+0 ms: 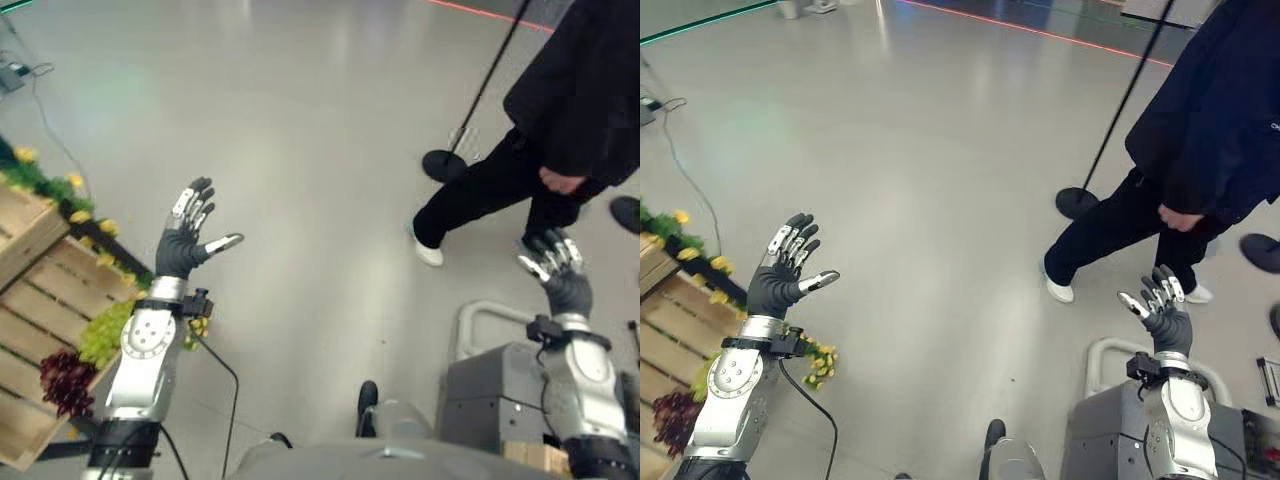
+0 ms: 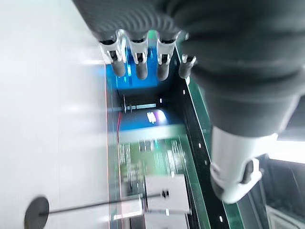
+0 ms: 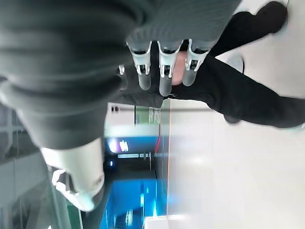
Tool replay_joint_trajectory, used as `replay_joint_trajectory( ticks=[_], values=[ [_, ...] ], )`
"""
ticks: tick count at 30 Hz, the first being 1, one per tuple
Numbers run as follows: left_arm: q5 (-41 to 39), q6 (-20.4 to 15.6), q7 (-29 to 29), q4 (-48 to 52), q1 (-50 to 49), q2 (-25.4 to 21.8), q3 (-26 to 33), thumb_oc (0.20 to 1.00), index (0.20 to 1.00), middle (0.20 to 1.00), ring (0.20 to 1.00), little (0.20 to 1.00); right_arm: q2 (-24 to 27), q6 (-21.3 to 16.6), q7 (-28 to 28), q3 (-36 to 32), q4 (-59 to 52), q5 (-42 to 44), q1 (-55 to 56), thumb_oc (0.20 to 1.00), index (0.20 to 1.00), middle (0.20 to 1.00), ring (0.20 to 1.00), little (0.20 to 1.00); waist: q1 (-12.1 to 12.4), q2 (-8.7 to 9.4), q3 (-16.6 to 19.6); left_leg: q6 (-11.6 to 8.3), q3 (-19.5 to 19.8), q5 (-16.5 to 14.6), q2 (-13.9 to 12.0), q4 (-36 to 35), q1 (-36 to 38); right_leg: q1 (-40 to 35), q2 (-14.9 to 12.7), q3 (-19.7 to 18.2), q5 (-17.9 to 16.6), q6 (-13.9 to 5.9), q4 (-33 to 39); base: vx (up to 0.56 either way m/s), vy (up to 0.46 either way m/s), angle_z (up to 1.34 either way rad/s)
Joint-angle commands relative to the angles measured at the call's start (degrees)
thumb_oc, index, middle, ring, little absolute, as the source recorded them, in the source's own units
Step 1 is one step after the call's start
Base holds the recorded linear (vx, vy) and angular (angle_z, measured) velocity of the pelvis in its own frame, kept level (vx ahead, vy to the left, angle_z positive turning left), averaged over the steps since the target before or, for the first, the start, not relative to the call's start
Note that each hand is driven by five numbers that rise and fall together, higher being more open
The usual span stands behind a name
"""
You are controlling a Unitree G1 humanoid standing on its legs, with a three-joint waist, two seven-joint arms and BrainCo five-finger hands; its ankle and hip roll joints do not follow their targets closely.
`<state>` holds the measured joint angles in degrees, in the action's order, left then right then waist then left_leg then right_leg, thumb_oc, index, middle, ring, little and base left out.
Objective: Pick up the fruits from the basket on one side to the basket on the other side
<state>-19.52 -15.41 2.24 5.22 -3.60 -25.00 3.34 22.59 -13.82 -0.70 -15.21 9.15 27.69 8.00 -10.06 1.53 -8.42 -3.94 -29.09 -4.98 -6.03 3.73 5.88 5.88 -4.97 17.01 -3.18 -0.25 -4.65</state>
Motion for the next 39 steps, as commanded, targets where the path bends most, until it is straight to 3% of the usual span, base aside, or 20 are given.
replay_joint_trajectory(
  ticks=[1, 10, 22, 39],
  values=[
    [-1.77, -3.41, -0.2, 2.94, 2.37, -0.92, -0.2, 1.0, 1.0, 1.0, 1.0, 1.0, 1.33, -4.92, -0.62, -3.32, -1.56, 0.53, -3.45, 1.0, 1.0, 1.0, 1.0, 1.0, -0.56, 1.84, 2.52, 3.79, 1.15, -5.16, 2.93, 3.02, -0.53, -1.76, -0.96, -1.45, 3.11, -8.13, 1.03, 0.07, -0.097, -0.38],
    [-0.78, -3.56, -0.53, 2.74, 4.19, 0.21, -1.75, 1.0, 1.0, 1.0, 1.0, 1.0, 1.5, -5.97, -0.71, -5.07, -1.11, 1.99, -2.81, 1.0, 1.0, 1.0, 1.0, 1.0, -1.69, 1.26, 3.42, 2.37, -0.78, -5.25, 1.07, 4.34, 0.61, -3.88, 0.76, -3.65, 3.28, -7.62, 3.12, 0.06, -0.062, -0.15],
    [-0.61, -3.23, -0.53, 2.16, 4.44, 1.13, -2.02, 1.0, 1.0, 1.0, 1.0, 1.0, 0.3, -6.82, -1.22, -6.29, -0.84, 2.08, -2.16, 1.0, 1.0, 1.0, 1.0, 1.0, -1.88, 1.15, 4.06, 1.56, -0.05, -4.66, 0.68, 3.56, 1.16, -5.71, 1.74, -4.44, 2.84, -7.19, 5.27, 0.01, -0.013, -0.03],
    [-0.73, -3.14, -0.76, 2.42, 5.31, 1.81, -2.44, 1.0, 1.0, 1.0, 1.0, 1.0, 0.42, -5.24, 0.61, -3.28, -1.94, -0.47, -0.77, 1.0, 1.0, 1.0, 1.0, 1.0, -0.73, 1.55, 3.67, 1.18, 1.02, -4.83, 0.2, 4.4, 1.02, -6.83, 1.72, -3.69, 3.16, -6.82, 5.32, 0.0, 0.0, 0.0]
  ],
)
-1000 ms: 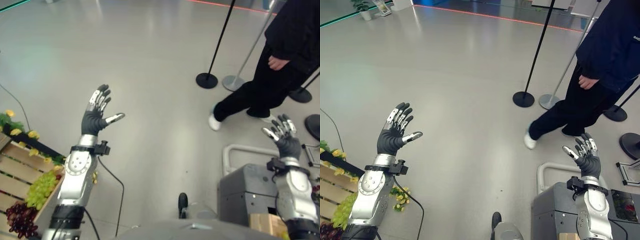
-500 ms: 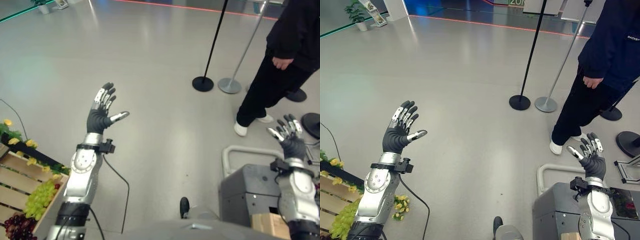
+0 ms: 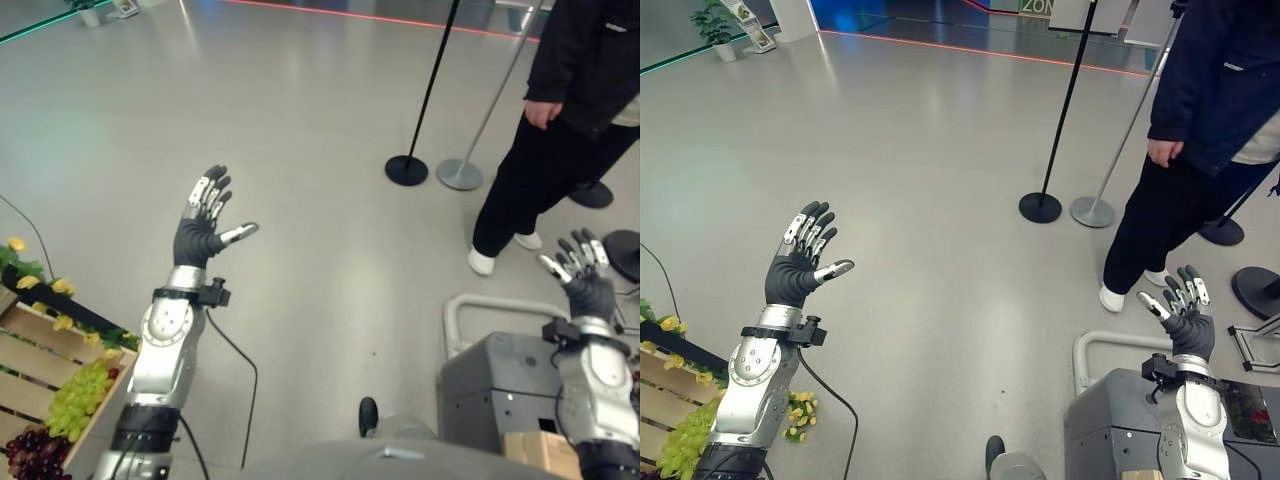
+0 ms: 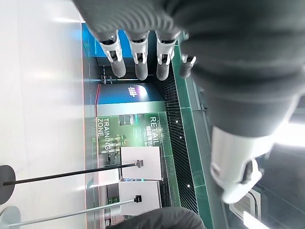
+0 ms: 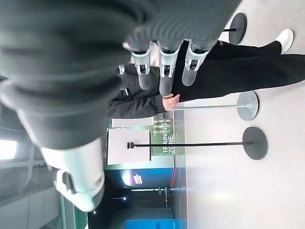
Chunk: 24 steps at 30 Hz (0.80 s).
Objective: Pick up the fruits from the basket on one side to the basket on the other side
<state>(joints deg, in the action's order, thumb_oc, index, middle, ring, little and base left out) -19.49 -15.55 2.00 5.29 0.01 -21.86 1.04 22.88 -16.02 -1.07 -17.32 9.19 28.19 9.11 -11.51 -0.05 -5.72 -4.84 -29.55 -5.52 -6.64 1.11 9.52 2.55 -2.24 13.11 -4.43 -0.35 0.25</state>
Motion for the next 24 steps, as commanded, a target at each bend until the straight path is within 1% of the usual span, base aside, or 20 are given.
replay_joint_trajectory(
  ticks=[1, 12, 15, 17, 18, 19, 20, 21, 22, 23, 24],
  values=[
    [-0.77, -2.99, -0.52, 2.37, 1.69, -1.33, -0.15, 1.0, 1.0, 1.0, 1.0, 1.0, 0.13, -3.05, 0.96, -1.17, -1.96, -0.99, -1.87, 1.0, 1.0, 1.0, 1.0, 1.0, 0.69, 3.14, 0.98, 2.09, 1.51, -4.25, 0.83, 6.96, -2.59, -3.52, -1.02, 0.24, 4.4, -6.72, 0.44, -0.02, -0.016, 0.05],
    [-2.02, -2.43, -0.35, 1.81, 3.07, -0.64, -1.9, 1.0, 1.0, 1.0, 1.0, 1.0, 0.08, -2.83, 0.8, -0.58, -1.24, -0.92, -1.53, 1.0, 1.0, 1.0, 1.0, 1.0, 0.87, 2.68, 1.01, 1.6, 3.99, -3.12, 0.63, 5.86, -2.91, -4.26, -0.46, 1.22, 4.83, -6.12, 0.98, -0.01, -0.035, 0.1],
    [-2.43, -2.4, -0.32, 1.54, 3.68, -0.66, -2.46, 1.0, 1.0, 1.0, 1.0, 1.0, 0.44, -3.1, 0.51, -1.06, -1.23, -0.5, -1.59, 1.0, 1.0, 1.0, 1.0, 1.0, 0.57, 2.44, 0.92, 1.15, 4.28, -3.26, -0.08, 7.24, -3.28, -4.32, -0.15, 1.2, 5.34, -5.68, 0.77, 0.01, -0.088, 0.13],
    [-2.8, -2.49, -0.37, 1.34, 3.88, -0.69, -2.61, 1.0, 1.0, 1.0, 1.0, 1.0, 0.86, -3.18, 0.49, -1.45, -1.38, -0.22, -1.67, 1.0, 1.0, 1.0, 1.0, 1.0, 0.29, 2.44, 0.74, 0.86, 4.11, -4.01, -1.05, 10.18, -3.79, -4.54, 0.04, 1.01, 5.97, -5.24, 0.43, 0.03, -0.122, 0.05],
    [-3.15, -2.44, -0.49, 1.22, 4.1, -0.72, -2.54, 1.0, 1.0, 1.0, 1.0, 1.0, 1.28, -3.35, 0.44, -1.7, -2.11, -0.07, -1.7, 1.0, 1.0, 1.0, 1.0, 1.0, 0.15, 2.63, 0.05, 0.31, 3.83, -4.86, -2.78, 16.07, -5.09, -4.97, 0.33, 0.35, 6.91, -4.51, -0.11, 0.03, -0.139, 0.0],
    [-3.17, -2.45, -0.47, 1.2, 4.15, -0.74, -2.53, 1.0, 1.0, 1.0, 1.0, 1.0, 1.26, -3.32, 0.43, -1.73, -2.16, -0.07, -1.71, 1.0, 1.0, 1.0, 1.0, 1.0, 0.2, 2.53, -0.04, 0.17, 3.89, -5.22, -3.16, 16.89, -5.39, -4.96, 0.53, 0.34, 7.01, -4.4, -0.17, 0.04, -0.18, -0.01],
    [-3.34, -2.49, -0.55, 1.21, 4.16, -0.82, -2.5, 1.0, 1.0, 1.0, 1.0, 1.0, 1.34, -3.46, 0.48, -1.72, -2.33, 0.42, -1.86, 1.0, 1.0, 1.0, 1.0, 1.0, 0.31, 2.59, -0.59, -0.68, 4.12, -4.53, -4.95, 21.73, -6.72, -5.65, 1.2, -0.08, 7.62, -3.66, -0.3, 0.06, -0.138, -0.08],
    [-3.34, -2.55, -0.8, 0.95, 4.11, -0.84, -2.44, 1.0, 1.0, 1.0, 1.0, 1.0, 1.51, -3.5, 0.5, -1.44, -2.2, 0.61, -1.96, 1.0, 1.0, 1.0, 1.0, 1.0, 0.47, 2.63, -0.99, -1.2, 4.81, -2.77, -6.06, 25.38, -7.39, -6.43, 1.77, -0.72, 8.12, -3.11, -0.52, 0.06, -0.132, -0.12],
    [-3.34, -2.55, -0.8, 0.95, 4.11, -0.84, -2.44, 1.0, 1.0, 1.0, 1.0, 1.0, 1.51, -3.5, 0.5, -1.44, -2.2, 0.61, -1.96, 1.0, 1.0, 1.0, 1.0, 1.0, 0.47, 2.63, -0.99, -1.2, 4.81, -2.77, -6.06, 25.38, -7.39, -6.43, 1.77, -0.72, 8.12, -3.11, -0.52, 0.03, -0.191, -0.35],
    [-3.11, -2.64, -1.32, 0.57, 3.79, -0.75, -1.99, 1.0, 1.0, 1.0, 1.0, 1.0, 1.87, -3.39, 0.79, -0.87, -2.77, 0.55, -2.11, 1.0, 1.0, 1.0, 1.0, 1.0, 1.41, 3.21, -2.76, -1.6, 6.76, 1.43, -7.62, 33.58, -9.42, -7.53, 2.77, -2.44, 7.9, -0.82, -1.25, -0.02, -0.156, -0.53],
    [-3.04, -2.73, -1.54, 0.54, 3.68, -0.81, -1.86, 1.0, 1.0, 1.0, 1.0, 1.0, 2.01, -3.31, 0.85, -0.75, -2.92, 0.62, -2.15, 1.0, 1.0, 1.0, 1.0, 1.0, 1.79, 3.38, -3.23, -1.84, 8.12, 2.58, -7.46, 35.48, -10.13, -7.72, 3.1, -3.3, 8.07, -0.3, -1.63, -0.02, -0.166, -0.93]
  ],
)
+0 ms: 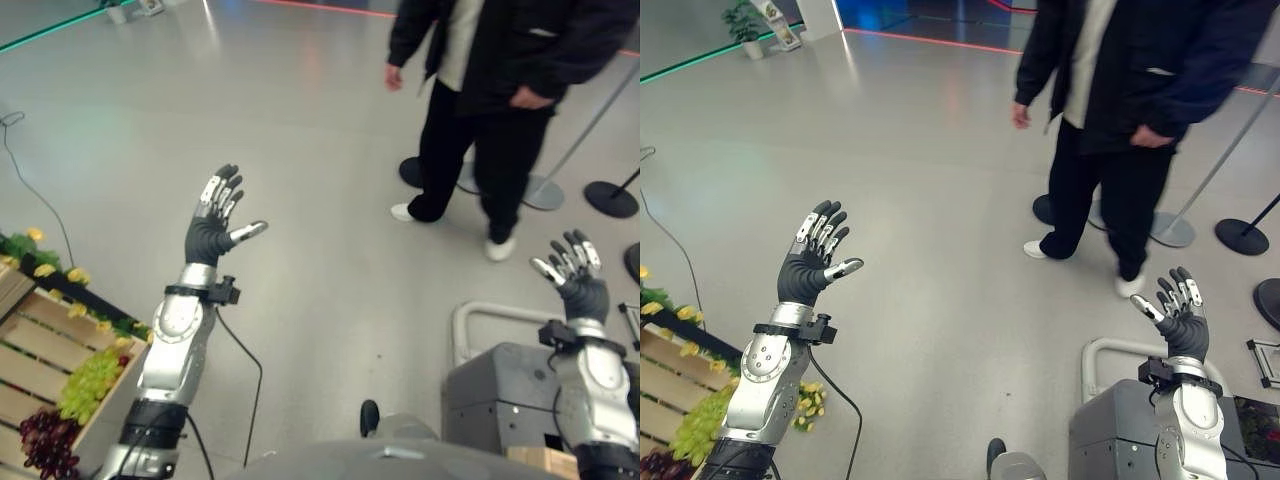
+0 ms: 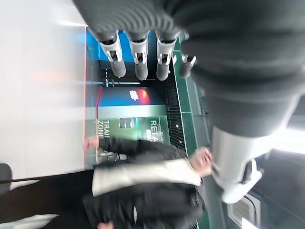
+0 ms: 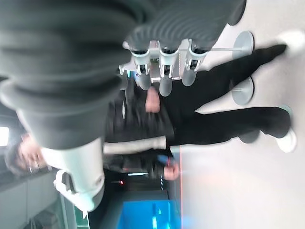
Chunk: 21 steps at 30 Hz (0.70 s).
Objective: Pick up the fruits from the basket on one side to the basket on the other side
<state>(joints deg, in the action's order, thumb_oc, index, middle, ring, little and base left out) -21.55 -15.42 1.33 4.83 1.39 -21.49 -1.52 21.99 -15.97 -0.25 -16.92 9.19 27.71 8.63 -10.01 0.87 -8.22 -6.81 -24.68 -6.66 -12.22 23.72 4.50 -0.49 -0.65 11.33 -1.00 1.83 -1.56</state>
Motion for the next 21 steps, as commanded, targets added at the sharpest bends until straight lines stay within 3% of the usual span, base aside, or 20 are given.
replay_joint_trajectory(
  ticks=[1, 4, 6, 7, 10, 11, 12, 14, 17, 21],
  values=[
    [-0.91, -2.92, -1.36, 0.98, 2.11, -1.03, 0.81, 1.0, 1.0, 1.0, 1.0, 1.0, 3.01, -3.18, -0.09, -0.77, -2.62, 0.98, -1.75, 1.0, 1.0, 1.0, 1.0, 1.0, 0.83, 2.54, -1.2, 0.17, 5.46, 4.29, -1.28, 14.23, -6.28, -4.88, 1.75, -2.52, 4.97, -2.17, -0.17, 0.0, -0.023, -0.95],
    [-0.76, -3.04, -2.46, 1.03, 1.57, -0.4, 1.51, 1.0, 1.0, 1.0, 1.0, 1.0, 3.08, -2.97, -0.53, 0.29, -1.96, 0.82, -1.98, 1.0, 1.0, 1.0, 1.0, 1.0, 2.34, 2.55, -1.57, 1.91, 14.32, 2.17, 5.41, 10.91, -11.45, -5.18, 1.67, -5.88, 5.12, -2.64, -0.25, 0.01, 0.02, -0.9],
    [-0.75, -3.24, -2.82, 1.11, 0.99, -0.21, 2.13, 1.0, 1.0, 1.0, 1.0, 1.0, 3.02, -3.12, -0.48, 0.16, -2.11, 0.93, -1.73, 1.0, 1.0, 1.0, 1.0, 1.0, 2.23, 2.77, -1.17, 2.9, 16.47, 2.23, 5.24, 3.53, -11.78, -4.76, 1.59, -7.25, 5.01, -3.27, -0.81, 0.08, 0.055, -0.96],
    [-0.51, -3.33, -3.12, 1.15, 1.12, -0.25, 2.18, 1.0, 1.0, 1.0, 1.0, 1.0, 3.16, -3.47, -0.67, 0.42, -2.07, 0.76, -1.95, 1.0, 1.0, 1.0, 1.0, 1.0, 2.66, 2.61, -1.4, 2.93, 19.59, 2.43, 6.37, -0.8, -12.78, -4.6, 1.98, -8.61, 5.17, -3.59, -1.44, 0.1, 0.093, -0.55],
    [-0.19, -4.01, -3.23, 1.43, 0.9, -0.51, 2.06, 1.0, 1.0, 1.0, 1.0, 1.0, 3.65, -3.93, -0.74, 2.53, -0.82, 0.07, -3.47, 1.0, 1.0, 1.0, 1.0, 1.0, 5.22, 2.23, -2.2, 1.68, 33.47, 7.3, 12.71, -10.07, -14.49, -4.29, 4.34, -14.51, 5.32, -3.51, -2.48, 0.06, 0.045, -0.86],
    [-0.19, -4.02, -3.23, 1.43, 0.95, -0.52, 2.08, 1.0, 1.0, 1.0, 1.0, 1.0, 3.65, -3.96, -0.74, 2.54, -0.76, 0.07, -3.56, 1.0, 1.0, 1.0, 1.0, 1.0, 5.18, 2.23, -2.14, 1.62, 33.52, 7.81, 12.69, -10.49, -14.55, -4.06, 4.34, -14.48, 5.07, -3.5, -2.45, 0.04, 0.033, -1.32],
    [0.05, -4.32, -3.34, 1.85, 0.73, -0.83, 2.17, 1.0, 1.0, 1.0, 1.0, 1.0, 3.79, -4.08, -1.02, 3.14, -0.63, -0.22, -4.06, 1.0, 1.0, 1.0, 1.0, 1.0, 5.49, 2.11, -2.21, 0.64, 38.34, 10.1, 13.59, -12.51, -15.67, -3.81, 5.8, -18.16, 4.82, -3.76, -2.41, 0.05, 0.054, -1.11],
    [-0.11, -4.66, -3.27, 2.36, 0.64, -1.27, 2.62, 1.0, 1.0, 1.0, 1.0, 1.0, 3.63, -4.14, -1.0, 3.41, -0.89, -0.05, -4.49, 1.0, 1.0, 1.0, 1.0, 1.0, 5.69, 2.22, -2.03, 0.37, 41.12, 10.01, 14.34, -12.26, -15.61, -3.51, 6.25, -21.02, 4.96, -4.01, -2.72, 0.07, 0.118, -1.15],
    [-0.45, -5.28, -3.26, 2.67, 1.46, -1.53, 2.86, 1.0, 1.0, 1.0, 1.0, 1.0, 3.53, -3.97, -0.44, 4.25, -1.9, 0.01, -4.98, 1.0, 1.0, 1.0, 1.0, 1.0, 5.89, 2.14, -1.54, 1.09, 44.57, 7.09, 16.02, -11.69, -12.56, -3.2, 6.42, -25.63, 5.21, -4.78, -2.97, 0.06, 0.195, -1.07],
    [-1.24, -5.59, -3.1, 1.32, 2.08, -0.99, 1.84, 1.0, 1.0, 1.0, 1.0, 1.0, 2.59, -3.55, -0.33, 4.67, -2.09, -0.51, -4.53, 1.0, 1.0, 1.0, 1.0, 1.0, 4.17, 1.89, -0.1, 3.47, 39.2, 4.51, 15.36, -13.62, -8.74, -3.64, 4.84, -28.89, 6.15, -6.68, -4.3, 0.11, 0.302, -1.08]
  ],
)
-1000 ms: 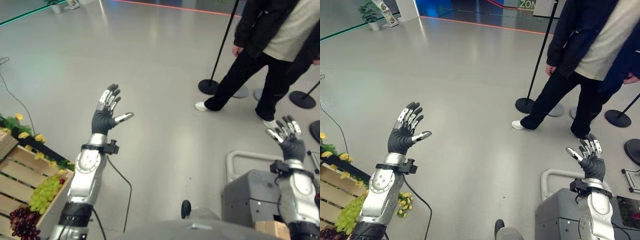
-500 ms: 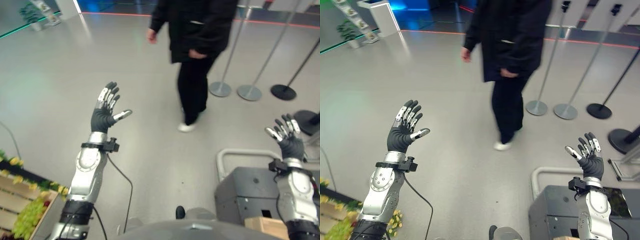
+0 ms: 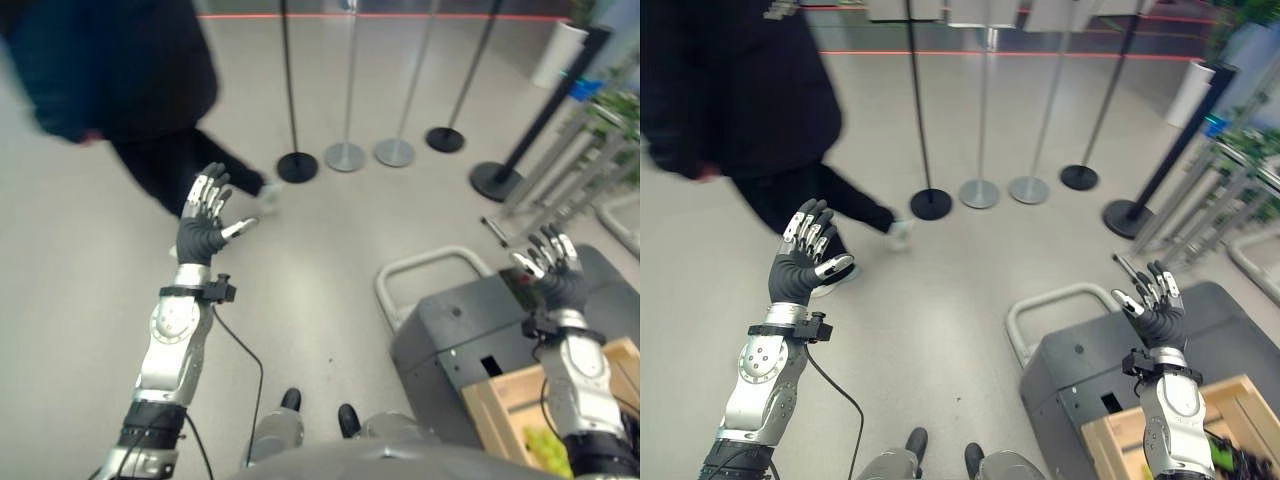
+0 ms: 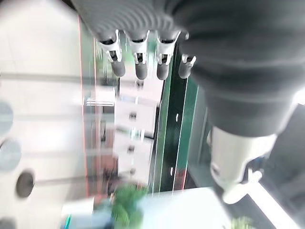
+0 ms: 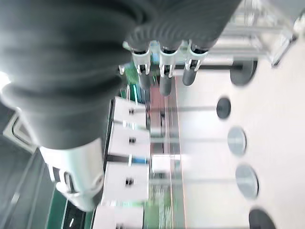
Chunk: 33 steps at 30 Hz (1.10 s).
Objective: Pick up the fruits from the basket on one side to the basket on the other side
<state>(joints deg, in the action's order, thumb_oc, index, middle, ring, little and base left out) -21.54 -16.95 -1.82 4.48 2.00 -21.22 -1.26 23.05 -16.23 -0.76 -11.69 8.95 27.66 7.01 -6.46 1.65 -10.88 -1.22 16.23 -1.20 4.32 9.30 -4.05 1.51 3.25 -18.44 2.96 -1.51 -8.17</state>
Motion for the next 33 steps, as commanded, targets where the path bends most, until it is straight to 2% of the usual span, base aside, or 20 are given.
replay_joint_trajectory(
  ticks=[1, 2, 3, 4, 6, 9, 11, 12, 14, 15, 17, 18, 21, 24, 25, 26, 27, 28, 29, 33],
  values=[
    [-1.33, -4.05, -0.01, 1.4, 1.4, -1.44, 1.9, 1.0, 1.0, 1.0, 1.0, 1.0, 1.16, -3.04, 0.37, -0.5, -1.87, -0.58, -2.66, 1.0, 1.0, 1.0, 1.0, 1.0, 0.38, 1.39, 2.8, -1.53, -3.83, -1.54, -1.17, 0.81, 0.27, -5.47, 0.34, 0.17, 2.22, -4.04, 1.75, 0.03, 0.3, -0.89],
    [-1.3, -4.12, -0.15, 1.45, 1.4, -1.71, 2.24, 1.0, 1.0, 1.0, 1.0, 1.0, 0.78, -2.84, 0.33, -0.48, -2.38, -0.78, -2.7, 1.0, 1.0, 1.0, 1.0, 1.0, 0.48, 1.56, 3.1, -1.0, -6.07, -1.75, -1.36, 0.47, 0.49, -4.68, -0.07, -1.13, 2.04, -5.0, 1.23, -0.01, 0.405, -1.32],
    [-0.6, -4.5, -1.05, 1.67, 1.52, -2.12, 2.68, 1.0, 1.0, 1.0, 1.0, 1.0, 0.77, -2.49, 0.01, 0.46, -2.33, -1.49, -4.0, 1.0, 1.0, 1.0, 1.0, 1.0, 0.24, 1.55, 3.33, 0.49, -9.49, -3.58, -0.9, 0.32, 1.47, -3.42, -1.35, -3.01, 2.39, -7.05, -0.3, -0.04, 0.315, -1.55],
    [-0.58, -4.52, -1.07, 1.66, 1.57, -2.14, 2.75, 1.0, 1.0, 1.0, 1.0, 1.0, 0.74, -2.48, -0.02, 0.52, -2.32, -1.51, -4.1, 1.0, 1.0, 1.0, 1.0, 1.0, 0.48, 1.57, 3.38, 0.43, -9.78, -3.27, -1.0, 0.17, 1.31, -3.13, -1.27, -3.36, 2.1, -7.12, -0.28, -0.03, 0.326, -1.61],
    [-0.42, -4.65, -1.67, 1.62, 1.87, -2.34, 2.65, 1.0, 1.0, 1.0, 1.0, 1.0, 0.55, -2.49, -0.54, 0.9, -1.97, -1.73, -5.09, 1.0, 1.0, 1.0, 1.0, 1.0, 0.3, 1.4, 3.52, 1.39, -12.84, -3.91, -0.65, -0.27, 1.98, -1.51, -2.36, -4.8, 2.1, -8.76, -1.75, -0.04, 0.219, -1.06],
    [-0.42, -4.65, -1.67, 1.61, 1.88, -2.35, 2.64, 1.0, 1.0, 1.0, 1.0, 1.0, 0.54, -2.49, -0.55, 0.88, -1.97, -1.74, -5.09, 1.0, 1.0, 1.0, 1.0, 1.0, 0.56, 1.38, 3.68, 1.38, -13.09, -3.85, -0.72, -0.36, 1.85, -1.26, -2.3, -5.06, 2.01, -8.78, -1.76, -0.03, 0.1, -0.66],
    [0.79, -5.04, -2.28, 2.45, 2.41, -3.45, 2.4, 1.0, 1.0, 1.0, 1.0, 1.0, 0.26, -2.36, -0.69, 1.18, -2.64, -2.31, -5.32, 1.0, 1.0, 1.0, 1.0, 1.0, -1.05, 1.15, 3.2, 2.54, -16.56, -5.23, -0.22, -0.99, 2.99, 1.01, -3.88, -5.76, 2.14, -10.81, -3.43, -0.17, 0.433, -0.49],
    [1.12, -5.5, -3.03, 3.54, 4.36, -3.57, 1.76, 1.0, 1.0, 1.0, 1.0, 1.0, -0.29, -2.48, -1.3, 1.49, -3.45, -3.01, -5.6, 1.0, 1.0, 1.0, 1.0, 1.0, -2.95, 1.62, 2.09, 3.08, -19.99, -5.78, 0.37, -1.68, 3.23, 4.16, -5.38, -6.68, -0.81, -12.84, -3.3, -0.25, 0.422, -0.61],
    [0.99, -5.96, -2.92, 4.27, 4.56, -3.66, 1.61, 1.0, 1.0, 1.0, 1.0, 1.0, -0.57, -2.69, -1.37, 1.25, -3.69, -2.91, -5.38, 1.0, 1.0, 1.0, 1.0, 1.0, -3.85, 2.11, 1.47, 3.16, -22.52, -5.97, 0.34, -2.49, 3.28, 6.41, -6.11, -6.68, -4.49, -13.3, -1.24, -0.25, 0.263, -1.17],
    [1.19, -5.98, -3.08, 4.92, 4.91, -4.0, 1.74, 1.0, 1.0, 1.0, 1.0, 1.0, -1.04, -2.64, -1.36, 1.04, -4.28, -2.74, -5.14, 1.0, 1.0, 1.0, 1.0, 1.0, -3.63, 2.26, 1.11, 3.13, -24.01, -5.81, 0.0, -2.64, 2.85, 8.19, -6.92, -4.0, -5.08, -13.08, -0.4, -0.2, 0.138, -1.53],
    [1.58, -5.92, -2.96, 6.02, 4.65, -4.47, 2.02, 1.0, 1.0, 1.0, 1.0, 1.0, -1.32, -2.99, -1.31, 1.16, -5.16, -2.53, -5.2, 1.0, 1.0, 1.0, 1.0, 1.0, -2.57, 1.3, -0.1, 2.98, -26.71, -6.28, -1.33, -2.7, 3.2, 11.11, -10.42, 9.7, -3.48, -10.38, -2.11, -0.16, 0.143, -1.54],
    [1.57, -5.76, -3.03, 6.3, 4.36, -4.48, 2.47, 1.0, 1.0, 1.0, 1.0, 1.0, -1.55, -2.88, -1.23, 1.6, -5.34, -2.68, -5.21, 1.0, 1.0, 1.0, 1.0, 1.0, -2.03, 0.74, -0.63, 2.94, -28.17, -5.85, -2.13, -2.84, 3.26, 11.75, -12.02, 16.44, -1.84, -9.16, -6.06, -0.18, 0.148, -1.29],
    [0.69, -5.46, -2.22, 6.45, 3.4, -4.14, 3.17, 1.0, 1.0, 1.0, 1.0, 1.0, -1.96, -2.57, -1.04, 1.79, -4.52, -2.78, -4.57, 1.0, 1.0, 1.0, 1.0, 1.0, -1.55, 0.41, -0.32, 3.48, -32.63, -4.75, -3.38, -4.1, 3.37, 11.04, -13.25, 25.37, 2.76, -6.91, -17.82, -0.16, 0.089, -1.17],
    [0.49, -5.29, -2.0, 7.3, 2.69, -4.12, 3.83, 1.0, 1.0, 1.0, 1.0, 1.0, -1.92, -2.28, -0.75, 2.07, -3.77, -3.17, -4.56, 1.0, 1.0, 1.0, 1.0, 1.0, -0.36, 0.53, 1.08, 3.74, -36.91, -4.57, -3.83, -6.33, 4.35, 6.71, -14.18, 30.37, 4.83, -7.0, -19.44, -0.07, 0.0, -1.17],
    [0.49, -5.29, -2.0, 7.3, 2.69, -4.12, 3.83, 1.0, 1.0, 1.0, 1.0, 1.0, -1.92, -2.28, -0.75, 2.07, -3.78, -3.17, -4.56, 1.0, 1.0, 1.0, 1.0, 1.0, -0.33, 0.53, 1.06, 3.73, -36.94, -4.56, -3.83, -6.35, 4.4, 6.69, -14.18, 30.34, 4.83, -7.0, -19.44, -0.08, -0.086, -1.19],
    [0.42, -5.0, -1.97, 7.38, 2.46, -3.84, 4.07, 1.0, 1.0, 1.0, 1.0, 1.0, -1.96, -2.04, -0.83, 2.69, -2.9, -3.33, -4.99, 1.0, 1.0, 1.0, 1.0, 1.0, 0.99, 0.81, 2.21, 3.4, -39.5, -3.97, -4.09, -6.94, 4.09, 3.29, -14.15, 33.29, 4.93, -7.36, -15.16, -0.01, -0.118, -1.01],
    [0.5, -5.04, -1.95, 7.29, 2.26, -3.69, 4.28, 1.0, 1.0, 1.0, 1.0, 1.0, -2.1, -1.98, -0.94, 2.97, -2.62, -3.16, -5.58, 1.0, 1.0, 1.0, 1.0, 1.0, 1.71, 0.95, 2.91, 2.91, -39.57, -4.82, -3.8, -7.63, 4.51, 1.92, -14.7, 34.15, 5.84, -7.65, -10.78, 0.0, -0.118, -1.25],
    [0.51, -5.06, -1.94, 7.27, 2.22, -3.72, 4.27, 1.0, 1.0, 1.0, 1.0, 1.0, -2.12, -2.0, -0.95, 3.01, -2.56, -3.16, -5.58, 1.0, 1.0, 1.0, 1.0, 1.0, 1.75, 0.89, 2.82, 2.84, -39.6, -4.8, -3.9, -7.76, 4.79, 1.34, -14.45, 34.22, 5.53, -7.63, -9.97, 0.02, -0.16, -1.67],
    [1.09, -4.89, -1.74, 7.28, 1.52, -3.38, 5.01, 1.0, 1.0, 1.0, 1.0, 1.0, -2.28, -1.89, -0.85, 3.22, -2.16, -2.99, -5.73, 1.0, 1.0, 1.0, 1.0, 1.0, 2.49, 0.7, 3.76, 2.26, -41.21, -4.24, -4.5, -7.58, 4.38, -0.6, -13.52, 33.99, 4.82, -7.92, -3.9, -0.02, -0.185, -1.56],
    [-0.39, -5.65, -2.22, 5.68, 2.3, -2.41, 4.8, 1.0, 1.0, 1.0, 1.0, 1.0, -2.03, -2.27, -0.15, 3.32, -3.98, -1.96, -5.58, 1.0, 1.0, 1.0, 1.0, 1.0, 1.25, 0.23, 4.07, 1.17, -42.5, -3.78, -6.49, -6.41, 4.39, -0.75, -10.94, 30.7, 3.71, -7.5, -0.26, 0.0, -0.196, -0.53]
  ],
)
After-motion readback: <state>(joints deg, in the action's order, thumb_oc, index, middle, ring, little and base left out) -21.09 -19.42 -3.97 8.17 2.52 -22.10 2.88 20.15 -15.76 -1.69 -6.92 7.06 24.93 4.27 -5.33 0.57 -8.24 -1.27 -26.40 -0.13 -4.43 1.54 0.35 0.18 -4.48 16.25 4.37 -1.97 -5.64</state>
